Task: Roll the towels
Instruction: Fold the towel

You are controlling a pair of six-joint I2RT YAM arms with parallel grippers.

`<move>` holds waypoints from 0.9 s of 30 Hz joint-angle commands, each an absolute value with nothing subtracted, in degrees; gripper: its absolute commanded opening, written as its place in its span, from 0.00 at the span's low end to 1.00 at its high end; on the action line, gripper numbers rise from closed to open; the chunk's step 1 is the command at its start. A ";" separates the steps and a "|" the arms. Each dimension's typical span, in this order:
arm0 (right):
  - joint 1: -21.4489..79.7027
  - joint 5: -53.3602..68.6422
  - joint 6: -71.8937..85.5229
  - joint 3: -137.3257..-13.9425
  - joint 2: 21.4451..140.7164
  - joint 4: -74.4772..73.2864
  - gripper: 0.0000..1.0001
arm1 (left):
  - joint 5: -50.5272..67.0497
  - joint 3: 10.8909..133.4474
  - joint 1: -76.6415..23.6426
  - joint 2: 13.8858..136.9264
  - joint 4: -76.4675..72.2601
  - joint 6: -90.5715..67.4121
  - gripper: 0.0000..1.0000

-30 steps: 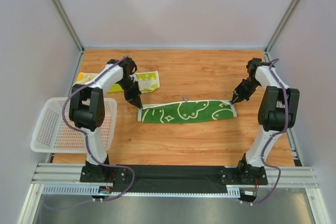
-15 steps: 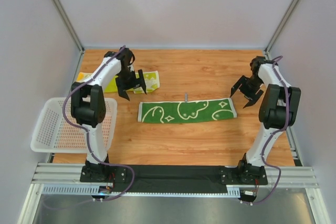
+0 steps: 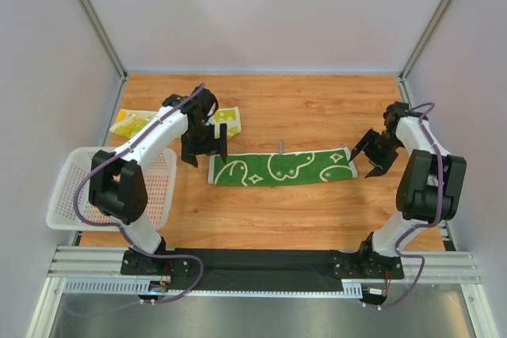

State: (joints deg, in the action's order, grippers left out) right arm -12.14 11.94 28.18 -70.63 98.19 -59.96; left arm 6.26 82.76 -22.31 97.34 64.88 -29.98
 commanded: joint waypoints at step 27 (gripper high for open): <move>-12.04 12.04 29.26 -64.07 101.77 -51.33 0.49 | 4.57 67.50 -22.33 78.23 59.15 -28.04 0.96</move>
State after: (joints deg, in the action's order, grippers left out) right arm -12.14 13.02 28.12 -63.86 100.55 -53.43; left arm 5.58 67.57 -23.00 81.34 60.34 -29.93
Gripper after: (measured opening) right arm 0.499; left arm 0.959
